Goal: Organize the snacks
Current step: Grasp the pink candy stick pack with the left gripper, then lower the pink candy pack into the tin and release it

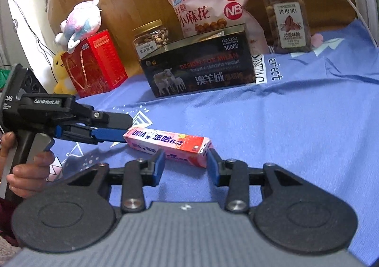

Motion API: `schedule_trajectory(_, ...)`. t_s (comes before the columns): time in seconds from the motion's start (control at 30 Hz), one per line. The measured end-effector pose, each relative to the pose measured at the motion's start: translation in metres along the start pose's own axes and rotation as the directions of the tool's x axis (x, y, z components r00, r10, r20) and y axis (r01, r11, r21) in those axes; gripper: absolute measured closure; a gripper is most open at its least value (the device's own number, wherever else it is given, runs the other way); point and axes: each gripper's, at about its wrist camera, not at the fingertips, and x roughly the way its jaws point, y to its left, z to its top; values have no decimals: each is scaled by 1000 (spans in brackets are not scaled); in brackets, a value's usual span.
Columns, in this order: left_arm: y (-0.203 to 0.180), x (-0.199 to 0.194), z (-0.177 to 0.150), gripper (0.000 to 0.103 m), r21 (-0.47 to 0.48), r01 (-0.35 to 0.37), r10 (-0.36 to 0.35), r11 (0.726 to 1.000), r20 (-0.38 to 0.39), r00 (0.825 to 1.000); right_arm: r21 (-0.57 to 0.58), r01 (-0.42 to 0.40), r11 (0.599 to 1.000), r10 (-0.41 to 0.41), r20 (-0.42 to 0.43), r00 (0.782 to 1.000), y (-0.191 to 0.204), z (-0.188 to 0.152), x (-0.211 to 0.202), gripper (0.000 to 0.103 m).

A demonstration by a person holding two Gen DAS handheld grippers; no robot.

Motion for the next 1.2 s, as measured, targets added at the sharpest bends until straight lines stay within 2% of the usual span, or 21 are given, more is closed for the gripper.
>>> schedule_trajectory(0.13, -19, 2, -7, 68, 119, -123, 120, 985, 29, 992, -46, 29, 999, -28, 7, 1000, 8, -1, 3, 60)
schedule_trajectory(0.27, -31, 2, -10, 70, 186, -186, 179, 965, 51, 983, -118, 114, 986, -112, 27, 993, 20, 0, 11, 63)
schedule_trajectory(0.33, -35, -3, -8, 70, 200, -203, 191, 959, 76, 979, -140, 135, 981, -130, 42, 991, 24, 4, 14, 64)
schedule_trajectory(0.53, -42, -28, 18, 70, 215, -223, 186, 951, 182, 966, -200, 135, 971, -108, 141, 984, 37, 30, 16, 64)
schedule_trajectory(0.83, -44, -29, 87, 68, 229, -274, 197, 934, 309, 930, -270, 149, 951, -78, 254, 964, 40, 91, 49, 64)
schedule_trajectory(0.93, -40, -16, 112, 68, 224, -293, 212, 930, 326, 921, -280, 165, 946, -90, 263, 961, 36, 106, 67, 64)
schedule_trajectory(1.0, -35, -3, 125, 68, 217, -298, 221, 930, 317, 922, -274, 175, 946, -103, 260, 960, 29, 114, 78, 64)
schedule_trajectory(1.13, -25, 26, 140, 68, 209, -311, 246, 927, 289, 925, -237, 193, 952, -137, 234, 963, 9, 129, 103, 64)
schedule_trajectory(1.2, -20, 38, 143, 67, 205, -329, 266, 922, 285, 921, -223, 197, 955, -149, 213, 966, 2, 133, 114, 64)
